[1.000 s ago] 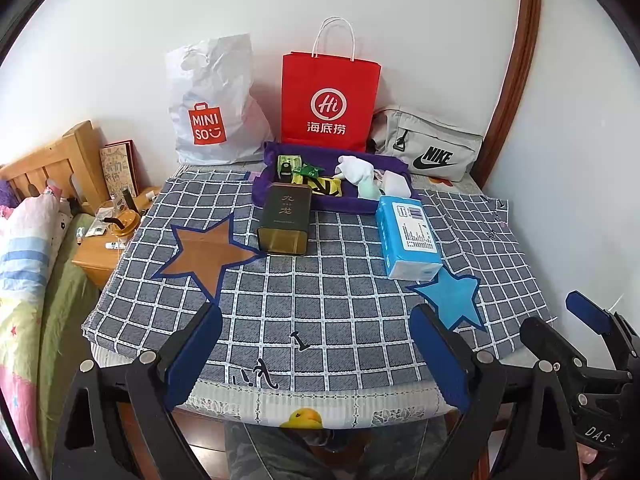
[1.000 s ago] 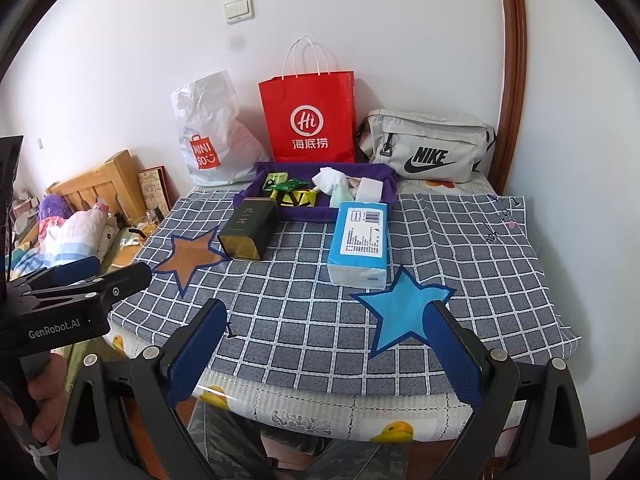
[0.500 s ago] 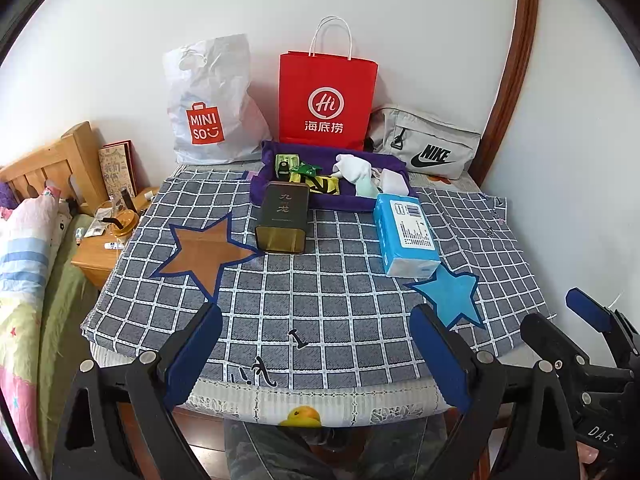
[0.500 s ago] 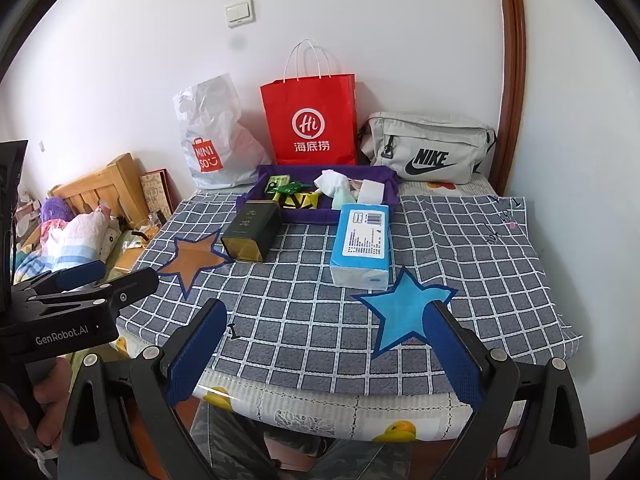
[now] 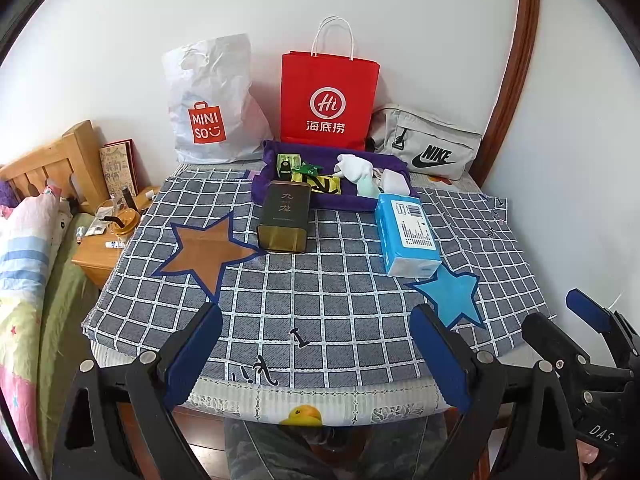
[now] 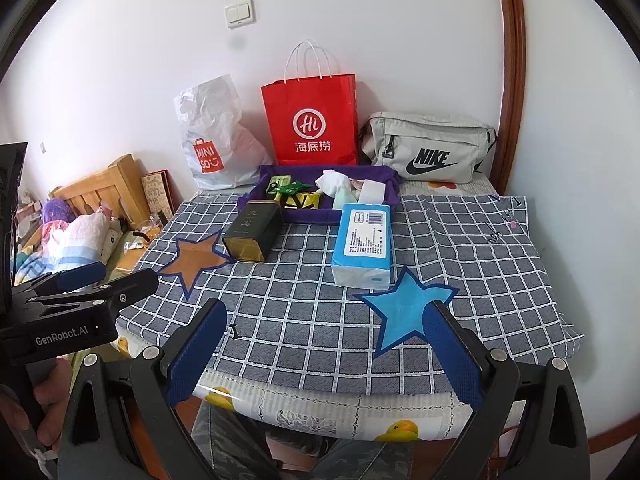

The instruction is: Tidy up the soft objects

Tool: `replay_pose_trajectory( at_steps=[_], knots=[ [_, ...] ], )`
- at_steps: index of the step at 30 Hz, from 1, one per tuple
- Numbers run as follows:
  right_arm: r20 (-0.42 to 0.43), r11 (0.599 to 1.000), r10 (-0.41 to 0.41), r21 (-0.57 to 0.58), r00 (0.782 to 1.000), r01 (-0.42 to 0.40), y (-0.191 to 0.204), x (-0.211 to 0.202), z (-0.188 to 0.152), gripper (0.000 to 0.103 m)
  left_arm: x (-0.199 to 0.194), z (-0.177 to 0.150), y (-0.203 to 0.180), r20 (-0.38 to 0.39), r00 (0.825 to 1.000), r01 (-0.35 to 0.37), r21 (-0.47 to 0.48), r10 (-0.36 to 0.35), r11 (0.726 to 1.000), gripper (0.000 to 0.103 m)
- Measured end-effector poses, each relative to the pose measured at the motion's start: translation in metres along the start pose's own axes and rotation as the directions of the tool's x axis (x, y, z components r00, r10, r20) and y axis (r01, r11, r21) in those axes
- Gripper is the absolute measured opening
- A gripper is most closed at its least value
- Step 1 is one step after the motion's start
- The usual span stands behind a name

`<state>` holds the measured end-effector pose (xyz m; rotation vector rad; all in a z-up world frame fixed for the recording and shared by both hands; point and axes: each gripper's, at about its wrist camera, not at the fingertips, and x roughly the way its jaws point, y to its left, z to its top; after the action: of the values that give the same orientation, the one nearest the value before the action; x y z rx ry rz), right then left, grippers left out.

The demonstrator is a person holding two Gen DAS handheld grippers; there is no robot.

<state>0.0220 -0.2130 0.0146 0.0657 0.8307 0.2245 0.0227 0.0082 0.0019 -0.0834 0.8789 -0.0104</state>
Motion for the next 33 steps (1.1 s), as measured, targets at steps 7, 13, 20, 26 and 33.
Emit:
replay_pose_trajectory(
  at_steps=[7, 13, 20, 26, 33],
  knots=[
    [0.002, 1.0, 0.0, 0.008, 1.0, 0.0, -0.0018, -0.0003, -0.0006, 0.098, 0.0001, 0.0004, 0.0009, 0.0, 1.0, 0.0, -0.001, 0.0, 1.0, 0.095],
    [0.003, 1.0, -0.001, 0.015, 1.0, 0.001, -0.0035, -0.0017, -0.0026, 0.098, -0.001, -0.0015, -0.0004, -0.001, 1.0, 0.002, 0.003, -0.002, 1.0, 0.095],
    [0.004, 1.0, -0.002, 0.015, 1.0, 0.002, -0.0036, -0.0021, -0.0027, 0.098, -0.0008, -0.002, -0.0005, -0.003, 1.0, 0.003, 0.005, -0.003, 1.0, 0.095],
    [0.008, 1.0, 0.0, 0.015, 1.0, 0.0, -0.0041, -0.0042, -0.0017, 0.098, -0.0007, -0.0018, 0.0006, -0.002, 1.0, 0.002, 0.003, -0.002, 1.0, 0.095],
    [0.013, 1.0, 0.002, 0.013, 1.0, -0.002, -0.0032, -0.0057, -0.0003, 0.098, -0.0003, -0.0004, 0.0019, 0.0, 1.0, 0.0, 0.004, 0.0, 1.0, 0.095]
  ],
)
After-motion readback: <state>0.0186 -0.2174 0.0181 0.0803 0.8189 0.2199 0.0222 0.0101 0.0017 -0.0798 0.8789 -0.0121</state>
